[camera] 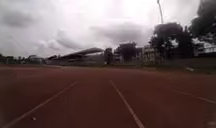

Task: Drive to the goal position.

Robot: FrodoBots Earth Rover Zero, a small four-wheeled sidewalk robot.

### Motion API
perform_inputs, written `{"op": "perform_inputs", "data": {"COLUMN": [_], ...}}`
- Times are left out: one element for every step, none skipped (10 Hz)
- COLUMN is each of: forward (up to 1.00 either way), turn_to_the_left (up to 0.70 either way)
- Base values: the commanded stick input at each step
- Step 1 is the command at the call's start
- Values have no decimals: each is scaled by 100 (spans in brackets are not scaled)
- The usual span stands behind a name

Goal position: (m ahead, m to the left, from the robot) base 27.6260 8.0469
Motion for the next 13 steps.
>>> {"op": "perform_inputs", "data": {"forward": [70,70,70,70,70,70,70,70,70,70,70,70,70], "turn_to_the_left": [0,0,0,0,0,0,0,0,0,0,0,0,0]}}
